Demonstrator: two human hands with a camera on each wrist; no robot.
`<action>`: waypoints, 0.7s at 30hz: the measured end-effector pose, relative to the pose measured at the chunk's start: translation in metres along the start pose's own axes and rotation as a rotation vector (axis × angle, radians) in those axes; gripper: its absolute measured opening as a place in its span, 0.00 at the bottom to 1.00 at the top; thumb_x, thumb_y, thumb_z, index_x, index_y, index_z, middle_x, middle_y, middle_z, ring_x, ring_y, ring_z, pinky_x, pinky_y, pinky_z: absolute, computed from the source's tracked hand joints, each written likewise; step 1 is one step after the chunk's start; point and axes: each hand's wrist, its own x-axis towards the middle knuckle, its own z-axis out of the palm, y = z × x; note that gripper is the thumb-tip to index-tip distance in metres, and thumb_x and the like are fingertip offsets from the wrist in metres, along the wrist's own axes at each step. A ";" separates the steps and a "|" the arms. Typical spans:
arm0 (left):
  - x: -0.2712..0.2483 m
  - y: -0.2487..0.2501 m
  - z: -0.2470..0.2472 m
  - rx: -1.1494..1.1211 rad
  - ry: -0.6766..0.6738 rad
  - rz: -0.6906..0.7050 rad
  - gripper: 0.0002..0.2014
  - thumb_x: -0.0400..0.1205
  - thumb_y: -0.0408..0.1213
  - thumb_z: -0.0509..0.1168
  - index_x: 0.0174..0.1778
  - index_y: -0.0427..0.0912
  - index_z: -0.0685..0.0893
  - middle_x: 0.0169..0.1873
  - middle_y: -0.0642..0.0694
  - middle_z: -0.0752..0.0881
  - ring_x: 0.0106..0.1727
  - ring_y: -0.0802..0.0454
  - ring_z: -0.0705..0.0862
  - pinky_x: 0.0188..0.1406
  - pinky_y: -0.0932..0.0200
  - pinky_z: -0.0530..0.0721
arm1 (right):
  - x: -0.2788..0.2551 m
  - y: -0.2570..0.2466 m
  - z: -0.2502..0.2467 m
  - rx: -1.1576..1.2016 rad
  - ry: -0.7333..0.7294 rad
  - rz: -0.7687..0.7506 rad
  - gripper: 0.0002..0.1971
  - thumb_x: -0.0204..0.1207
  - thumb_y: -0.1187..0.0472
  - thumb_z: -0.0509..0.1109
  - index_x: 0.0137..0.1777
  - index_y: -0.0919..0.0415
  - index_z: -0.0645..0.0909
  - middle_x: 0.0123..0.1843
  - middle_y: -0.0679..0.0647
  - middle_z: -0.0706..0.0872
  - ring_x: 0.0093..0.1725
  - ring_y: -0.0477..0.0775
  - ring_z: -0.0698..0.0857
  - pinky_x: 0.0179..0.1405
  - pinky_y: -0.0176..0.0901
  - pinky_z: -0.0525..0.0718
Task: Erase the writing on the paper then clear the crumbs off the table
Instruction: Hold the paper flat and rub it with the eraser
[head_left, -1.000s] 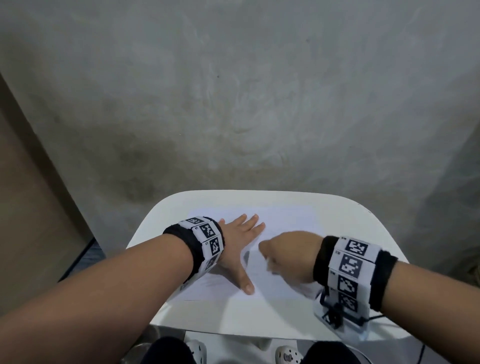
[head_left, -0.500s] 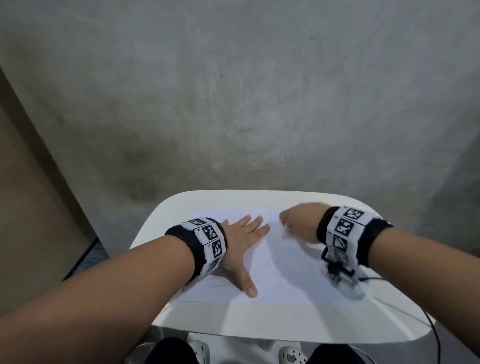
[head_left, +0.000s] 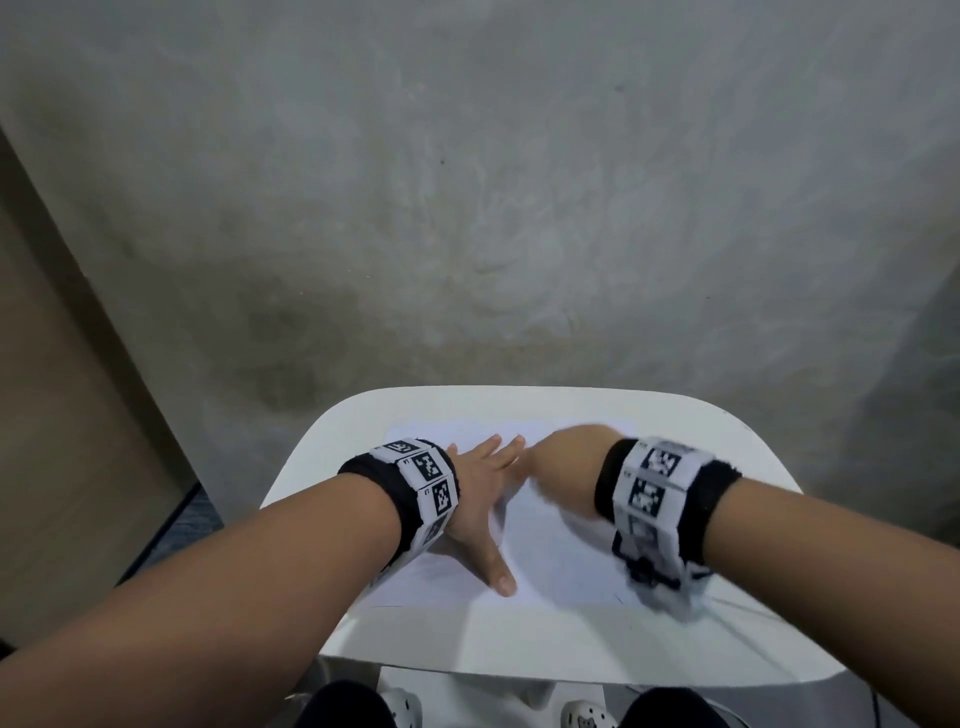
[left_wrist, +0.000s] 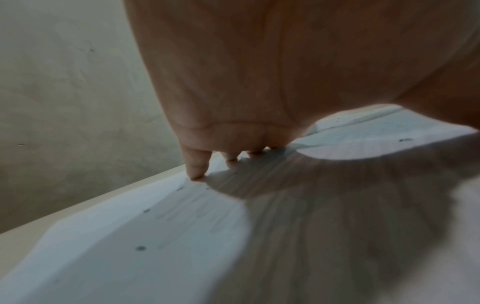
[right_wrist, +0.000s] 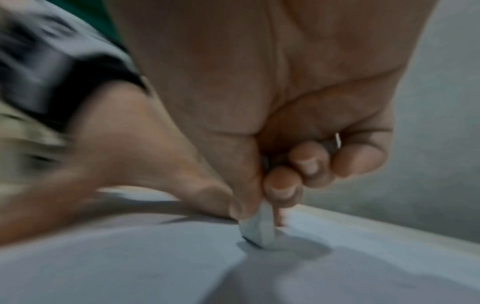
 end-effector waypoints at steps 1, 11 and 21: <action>0.000 0.000 0.001 -0.019 0.008 -0.001 0.71 0.59 0.69 0.77 0.82 0.58 0.28 0.80 0.54 0.24 0.81 0.53 0.26 0.80 0.33 0.36 | -0.006 -0.012 0.002 0.059 -0.030 -0.059 0.17 0.83 0.62 0.61 0.70 0.61 0.76 0.66 0.60 0.82 0.64 0.63 0.81 0.58 0.50 0.78; -0.001 -0.001 0.002 -0.027 0.027 0.001 0.71 0.57 0.69 0.77 0.81 0.61 0.29 0.81 0.55 0.27 0.82 0.51 0.28 0.80 0.30 0.38 | -0.005 -0.011 -0.010 -0.061 -0.105 0.027 0.17 0.84 0.60 0.62 0.70 0.61 0.76 0.69 0.55 0.81 0.68 0.59 0.80 0.60 0.47 0.76; -0.013 0.002 -0.002 0.012 0.007 -0.037 0.67 0.66 0.69 0.73 0.82 0.51 0.27 0.81 0.55 0.26 0.83 0.52 0.29 0.82 0.34 0.41 | 0.031 0.052 0.003 0.084 -0.031 0.277 0.03 0.75 0.62 0.63 0.40 0.58 0.73 0.33 0.50 0.73 0.34 0.56 0.72 0.31 0.40 0.68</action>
